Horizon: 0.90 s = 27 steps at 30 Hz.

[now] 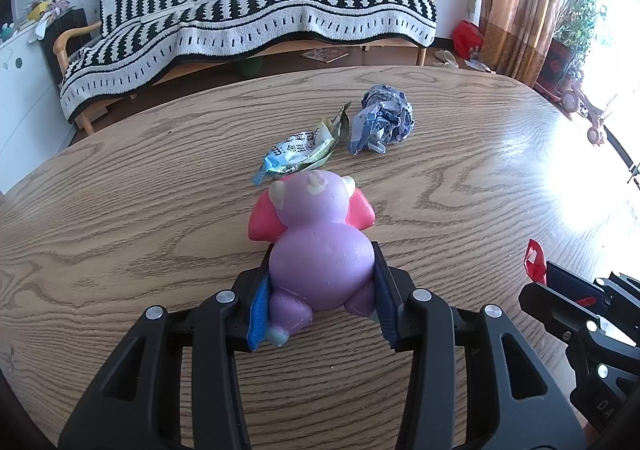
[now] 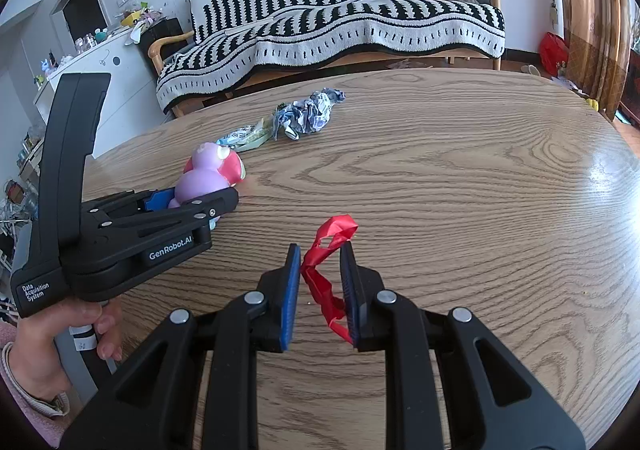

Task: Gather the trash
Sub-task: 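Hold the toy and ribbon above the table with both grippers, then carry the toy and ribbon over the bin and open both grippers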

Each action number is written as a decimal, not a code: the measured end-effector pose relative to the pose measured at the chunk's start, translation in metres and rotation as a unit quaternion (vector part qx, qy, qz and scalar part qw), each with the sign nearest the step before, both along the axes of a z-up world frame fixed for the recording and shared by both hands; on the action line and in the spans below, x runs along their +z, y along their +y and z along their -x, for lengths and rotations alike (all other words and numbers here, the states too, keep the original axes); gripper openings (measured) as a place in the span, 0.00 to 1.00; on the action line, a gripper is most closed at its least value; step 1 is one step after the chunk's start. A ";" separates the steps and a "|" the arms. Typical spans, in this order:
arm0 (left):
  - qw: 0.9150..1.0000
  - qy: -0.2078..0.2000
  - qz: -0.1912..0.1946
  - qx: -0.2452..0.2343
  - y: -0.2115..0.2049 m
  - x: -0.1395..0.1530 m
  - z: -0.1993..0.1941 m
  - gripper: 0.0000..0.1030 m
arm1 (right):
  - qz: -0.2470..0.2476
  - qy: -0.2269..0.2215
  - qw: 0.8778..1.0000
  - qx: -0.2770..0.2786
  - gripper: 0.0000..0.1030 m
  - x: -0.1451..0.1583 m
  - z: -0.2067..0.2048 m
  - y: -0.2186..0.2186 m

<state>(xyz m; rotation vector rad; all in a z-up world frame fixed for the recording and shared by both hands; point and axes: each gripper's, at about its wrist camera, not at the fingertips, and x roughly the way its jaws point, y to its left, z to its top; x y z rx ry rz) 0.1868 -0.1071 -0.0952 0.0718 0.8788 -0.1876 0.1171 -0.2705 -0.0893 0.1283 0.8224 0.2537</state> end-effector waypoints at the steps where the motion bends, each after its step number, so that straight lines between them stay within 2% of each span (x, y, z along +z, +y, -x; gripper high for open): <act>1: 1.000 0.000 0.001 0.000 0.000 0.000 0.000 0.41 | 0.001 0.000 1.000 0.000 0.19 0.000 0.000 0.000; 5: 1.000 -0.001 0.007 -0.006 0.001 0.001 0.001 0.41 | -0.002 -0.012 1.000 -0.004 0.19 0.010 0.005 -0.002; 10: 0.999 0.001 0.018 -0.042 -0.014 0.009 0.022 0.41 | -0.029 -0.045 0.998 -0.030 0.19 0.035 0.021 -0.017; 13: 0.997 -0.024 0.029 -0.074 -0.034 0.033 0.050 0.41 | -0.078 -0.079 0.991 -0.069 0.19 0.055 0.038 -0.043; 16: 0.992 -0.040 0.051 -0.104 -0.059 0.060 0.088 0.41 | -0.140 -0.093 0.980 -0.109 0.19 0.068 0.068 -0.078; 18: 0.987 -0.037 0.067 -0.138 -0.080 0.072 0.118 0.41 | -0.152 -0.104 0.974 -0.132 0.19 0.075 0.098 -0.105; 22: 0.973 -0.021 0.065 -0.220 -0.146 0.089 0.171 0.41 | -0.159 -0.114 0.963 -0.184 0.19 0.087 0.170 -0.169; 24: 0.967 -0.007 0.064 -0.248 -0.180 0.091 0.191 0.41 | -0.144 -0.112 0.960 -0.211 0.19 0.089 0.205 -0.198; 27: 0.956 0.026 0.062 -0.285 -0.230 0.079 0.221 0.41 | -0.136 -0.090 0.955 -0.248 0.19 0.072 0.250 -0.239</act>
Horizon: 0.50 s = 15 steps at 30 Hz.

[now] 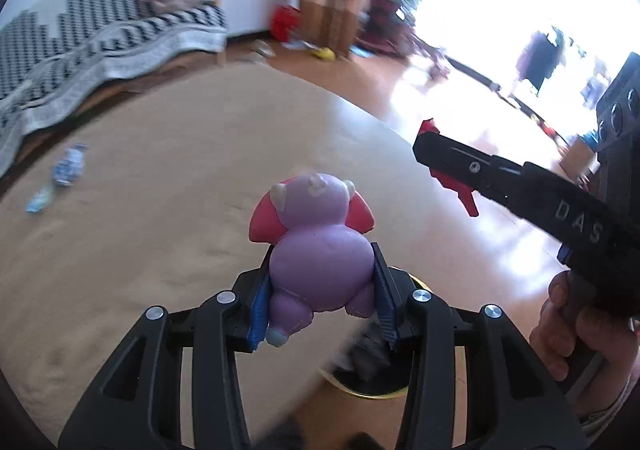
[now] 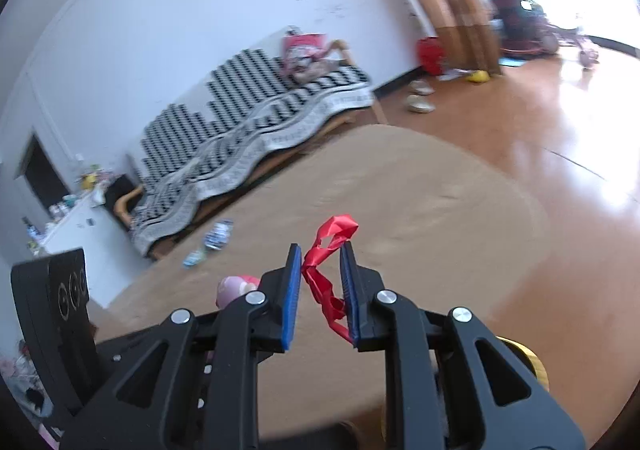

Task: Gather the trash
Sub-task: 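Carry the toy and ribbon over the bin and open both grippers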

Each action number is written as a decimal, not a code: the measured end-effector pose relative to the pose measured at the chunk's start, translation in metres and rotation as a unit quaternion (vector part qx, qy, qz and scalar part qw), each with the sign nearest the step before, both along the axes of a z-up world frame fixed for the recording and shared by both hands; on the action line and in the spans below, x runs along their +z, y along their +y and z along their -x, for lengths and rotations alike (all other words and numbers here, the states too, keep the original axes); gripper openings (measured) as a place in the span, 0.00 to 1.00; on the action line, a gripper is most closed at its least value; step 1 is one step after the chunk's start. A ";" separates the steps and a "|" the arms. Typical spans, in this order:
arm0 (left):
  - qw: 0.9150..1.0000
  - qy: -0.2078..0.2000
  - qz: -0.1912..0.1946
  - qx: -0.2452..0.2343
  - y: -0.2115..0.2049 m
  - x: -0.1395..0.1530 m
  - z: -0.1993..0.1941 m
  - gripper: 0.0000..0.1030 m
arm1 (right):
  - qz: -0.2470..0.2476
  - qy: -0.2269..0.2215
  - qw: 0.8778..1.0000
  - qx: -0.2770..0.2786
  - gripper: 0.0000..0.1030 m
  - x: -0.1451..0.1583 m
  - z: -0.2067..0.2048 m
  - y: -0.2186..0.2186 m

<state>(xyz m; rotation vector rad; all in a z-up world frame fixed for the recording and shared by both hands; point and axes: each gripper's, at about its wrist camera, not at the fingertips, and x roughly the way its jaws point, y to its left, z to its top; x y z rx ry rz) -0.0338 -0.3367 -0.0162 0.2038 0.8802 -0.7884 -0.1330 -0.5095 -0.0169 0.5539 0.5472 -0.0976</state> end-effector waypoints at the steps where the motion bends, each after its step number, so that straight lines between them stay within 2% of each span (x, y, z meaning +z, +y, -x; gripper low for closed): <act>1: 1.000 0.011 -0.010 -0.014 -0.016 -0.010 0.012 0.41 | -0.008 0.008 1.000 -0.007 0.19 -0.009 0.009 -0.009; 3: 0.998 0.034 -0.029 -0.034 -0.040 -0.032 0.030 0.41 | -0.046 0.038 0.998 -0.020 0.19 -0.044 0.030 -0.035; 7: 0.986 0.148 -0.039 -0.067 -0.065 -0.094 0.050 0.41 | -0.083 0.082 0.992 -0.037 0.19 -0.098 0.051 -0.062; 8: 0.985 0.153 -0.046 -0.069 -0.066 -0.100 0.052 0.41 | -0.096 0.095 0.990 -0.041 0.19 -0.114 0.055 -0.067; 10: 0.985 0.136 -0.064 -0.080 -0.071 -0.103 0.056 0.41 | -0.114 0.109 0.986 -0.045 0.19 -0.133 0.060 -0.071; 12: 0.987 0.111 -0.077 -0.087 -0.075 -0.102 0.060 0.41 | -0.122 0.118 0.984 -0.049 0.19 -0.145 0.062 -0.072; 15: 0.984 0.117 -0.091 -0.094 -0.077 -0.110 0.060 0.40 | -0.130 0.125 0.982 -0.051 0.19 -0.154 0.064 -0.075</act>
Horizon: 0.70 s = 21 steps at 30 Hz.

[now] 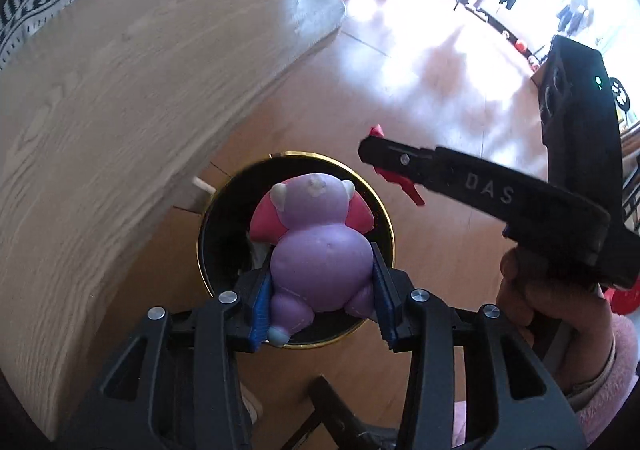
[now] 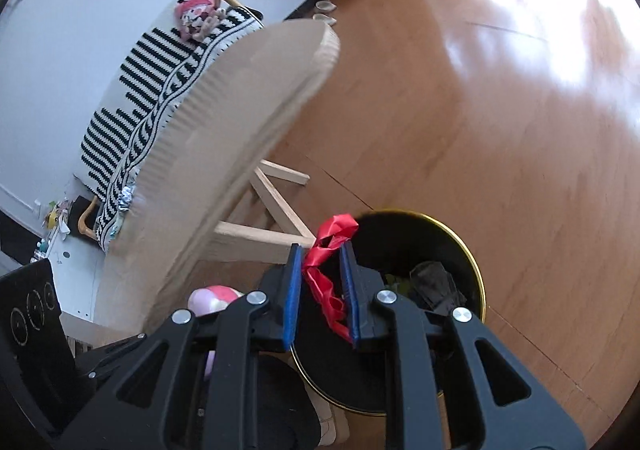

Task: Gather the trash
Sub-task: 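Carry the toy and ribbon over the bin and open both grippers, then return both grippers to the last wrapper and foil on the table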

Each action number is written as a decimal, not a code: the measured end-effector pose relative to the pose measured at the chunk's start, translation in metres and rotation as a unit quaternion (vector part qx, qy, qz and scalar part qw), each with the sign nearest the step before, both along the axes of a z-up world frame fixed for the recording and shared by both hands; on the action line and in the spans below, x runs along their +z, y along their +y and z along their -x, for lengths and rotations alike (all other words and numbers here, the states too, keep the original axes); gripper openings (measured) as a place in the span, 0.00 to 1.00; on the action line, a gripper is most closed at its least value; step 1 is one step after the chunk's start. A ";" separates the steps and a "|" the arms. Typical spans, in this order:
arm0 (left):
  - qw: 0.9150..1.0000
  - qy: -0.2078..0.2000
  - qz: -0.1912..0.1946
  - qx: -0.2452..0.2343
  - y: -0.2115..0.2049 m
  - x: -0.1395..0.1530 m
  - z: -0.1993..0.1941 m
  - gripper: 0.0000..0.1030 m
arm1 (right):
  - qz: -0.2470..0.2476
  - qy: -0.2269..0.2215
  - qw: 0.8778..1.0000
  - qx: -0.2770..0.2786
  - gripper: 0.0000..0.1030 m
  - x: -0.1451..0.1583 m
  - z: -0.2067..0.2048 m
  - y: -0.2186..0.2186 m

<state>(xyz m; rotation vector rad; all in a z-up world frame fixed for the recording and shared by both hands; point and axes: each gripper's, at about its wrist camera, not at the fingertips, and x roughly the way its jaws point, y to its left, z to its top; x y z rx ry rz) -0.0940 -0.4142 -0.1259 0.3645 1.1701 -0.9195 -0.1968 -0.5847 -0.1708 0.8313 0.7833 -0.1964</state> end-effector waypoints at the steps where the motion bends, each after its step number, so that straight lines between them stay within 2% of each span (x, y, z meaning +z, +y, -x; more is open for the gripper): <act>1: 1.000 0.001 -0.002 -0.001 0.000 -0.001 0.000 0.40 | -0.003 0.000 1.000 0.000 0.19 -0.001 0.000 0.000; 6: 1.000 -0.004 -0.001 0.008 0.002 -0.001 -0.002 0.44 | -0.031 -0.004 0.999 -0.010 0.20 0.001 -0.002 -0.006; 7: 1.000 -0.012 0.001 0.016 0.005 -0.001 -0.001 0.48 | -0.044 -0.004 0.999 -0.012 0.34 0.002 -0.004 -0.010; 8: 1.000 -0.017 0.004 0.021 0.007 0.001 -0.002 0.61 | -0.062 -0.005 0.998 -0.016 0.52 0.002 -0.003 -0.014; 9: 1.000 -0.021 0.010 0.021 0.008 0.002 -0.001 0.73 | -0.070 -0.009 0.997 -0.021 0.92 0.003 -0.002 -0.018; 10: 0.999 -0.026 0.015 0.018 0.012 0.003 0.003 0.93 | -0.068 -0.013 0.997 -0.026 0.93 0.006 0.000 -0.020; 13: 0.998 -0.062 0.023 -0.011 0.015 0.011 0.013 0.94 | -0.041 -0.016 0.998 -0.050 0.93 0.019 0.007 -0.029; 15: 0.996 -0.084 0.023 -0.011 0.019 0.018 0.019 0.93 | -0.010 -0.022 0.997 -0.080 0.93 0.032 0.015 -0.034; 16: 0.995 -0.097 0.028 -0.002 0.026 0.030 0.017 0.93 | 0.007 -0.021 0.996 -0.086 0.93 0.037 0.016 -0.035; 17: 0.994 -0.107 0.035 0.009 0.034 0.041 0.015 0.93 | 0.044 -0.017 0.995 -0.090 0.93 0.048 0.017 -0.032; 19: 0.988 -0.129 0.071 0.043 0.058 0.073 0.008 0.94 | 0.101 -0.010 0.992 -0.081 0.93 0.063 0.013 -0.024; 21: 0.981 -0.153 0.095 0.071 0.081 0.100 -0.003 0.94 | 0.135 -0.013 0.989 -0.065 0.93 0.076 0.003 -0.014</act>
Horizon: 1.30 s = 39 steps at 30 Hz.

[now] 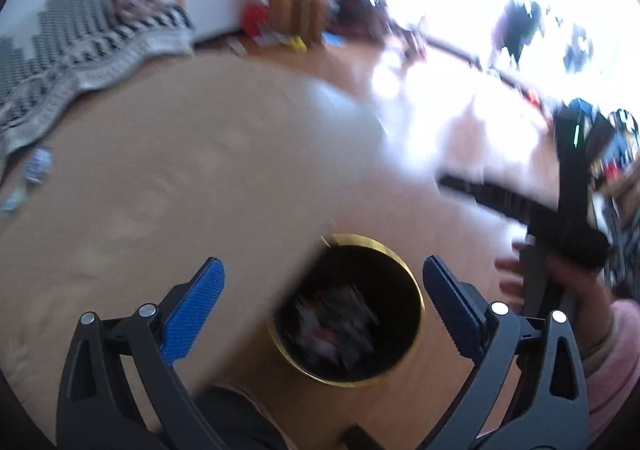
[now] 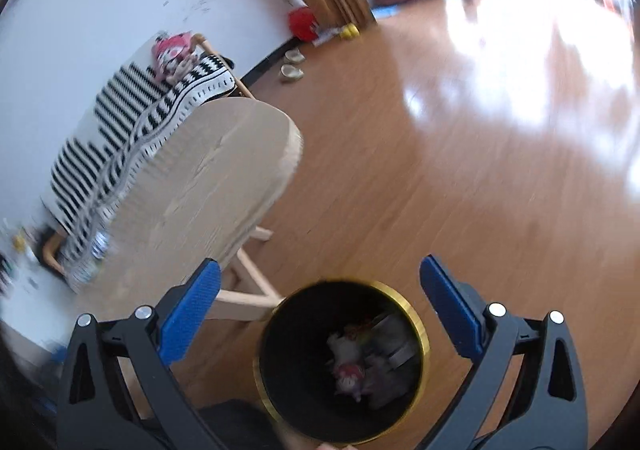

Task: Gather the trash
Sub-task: 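Return both grippers to the last wrapper and foil on the table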

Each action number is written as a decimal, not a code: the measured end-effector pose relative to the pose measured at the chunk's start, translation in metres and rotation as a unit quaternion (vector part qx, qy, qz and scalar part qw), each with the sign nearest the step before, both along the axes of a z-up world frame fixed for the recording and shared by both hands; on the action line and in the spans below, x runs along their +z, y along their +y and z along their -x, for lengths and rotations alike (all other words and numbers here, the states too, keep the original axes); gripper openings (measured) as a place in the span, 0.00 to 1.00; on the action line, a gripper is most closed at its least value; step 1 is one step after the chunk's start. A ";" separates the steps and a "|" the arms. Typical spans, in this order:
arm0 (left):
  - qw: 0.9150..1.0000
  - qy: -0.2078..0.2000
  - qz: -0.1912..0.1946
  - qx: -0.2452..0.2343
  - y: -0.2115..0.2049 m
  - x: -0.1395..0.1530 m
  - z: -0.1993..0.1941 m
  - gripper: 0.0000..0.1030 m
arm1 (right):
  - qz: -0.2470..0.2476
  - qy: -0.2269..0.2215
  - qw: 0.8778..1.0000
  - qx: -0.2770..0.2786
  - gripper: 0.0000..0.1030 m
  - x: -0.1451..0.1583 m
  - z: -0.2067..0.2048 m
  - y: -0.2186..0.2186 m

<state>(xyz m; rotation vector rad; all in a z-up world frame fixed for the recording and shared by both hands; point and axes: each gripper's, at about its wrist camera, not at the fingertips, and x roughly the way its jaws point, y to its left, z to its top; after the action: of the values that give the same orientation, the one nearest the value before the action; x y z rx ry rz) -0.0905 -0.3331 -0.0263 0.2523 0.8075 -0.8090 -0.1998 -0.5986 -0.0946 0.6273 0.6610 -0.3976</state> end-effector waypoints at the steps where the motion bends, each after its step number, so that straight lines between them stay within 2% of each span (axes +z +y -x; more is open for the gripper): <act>1: 0.999 -0.025 0.007 0.022 0.020 0.016 -0.006 0.94 | 0.019 0.000 1.000 0.012 0.93 0.009 -0.010 0.008; 2: 0.998 -0.049 0.001 0.044 0.031 0.024 -0.021 0.94 | 0.033 -0.001 0.999 0.018 0.93 0.016 -0.018 0.014; 3: 0.997 -0.057 -0.006 0.061 0.043 0.027 -0.027 0.94 | 0.047 -0.002 0.999 0.026 0.93 0.023 -0.027 0.022; 5: 0.992 -0.051 -0.027 0.111 0.080 0.028 -0.055 0.94 | 0.074 -0.009 0.996 0.052 0.93 0.040 -0.057 0.041; 8: 0.979 -0.037 -0.064 0.190 0.136 0.016 -0.094 0.94 | 0.089 -0.026 0.991 0.101 0.93 0.064 -0.103 0.077; 10: 0.971 0.005 -0.040 0.235 0.175 0.011 -0.118 0.94 | 0.097 -0.034 0.985 0.136 0.93 0.078 -0.132 0.104; 13: 0.962 0.022 -0.032 0.270 0.210 0.007 -0.143 0.94 | 0.116 -0.037 0.975 0.188 0.93 0.093 -0.177 0.149; 17: 0.956 0.033 -0.047 0.288 0.237 -0.008 -0.177 0.94 | 0.125 -0.035 0.962 0.240 0.93 0.100 -0.232 0.201; 21: 0.954 0.042 -0.051 0.292 0.252 -0.018 -0.207 0.94 | 0.127 -0.026 0.954 0.271 0.93 0.099 -0.280 0.238; 25: 0.951 0.056 -0.054 0.298 0.265 -0.035 -0.234 0.94 | 0.128 -0.018 0.947 0.293 0.93 0.090 -0.324 0.272; 28: 0.951 0.069 -0.064 0.295 0.272 -0.049 -0.262 0.94 | 0.152 -0.009 0.936 0.317 0.93 0.081 -0.370 0.306; 34: 0.951 0.065 -0.083 0.289 0.273 -0.065 -0.312 0.94 | 0.153 0.001 0.932 0.328 0.93 0.073 -0.443 0.343; 39: 0.954 0.064 -0.088 0.280 0.266 -0.071 -0.350 0.94 | 0.171 0.036 0.926 0.334 0.93 0.046 -0.493 0.373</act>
<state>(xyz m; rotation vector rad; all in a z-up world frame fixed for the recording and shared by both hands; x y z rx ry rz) 0.2590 -0.0672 -0.0976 0.1166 1.0118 -0.2192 0.2931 -0.2257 -0.0482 0.0325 0.8089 0.1072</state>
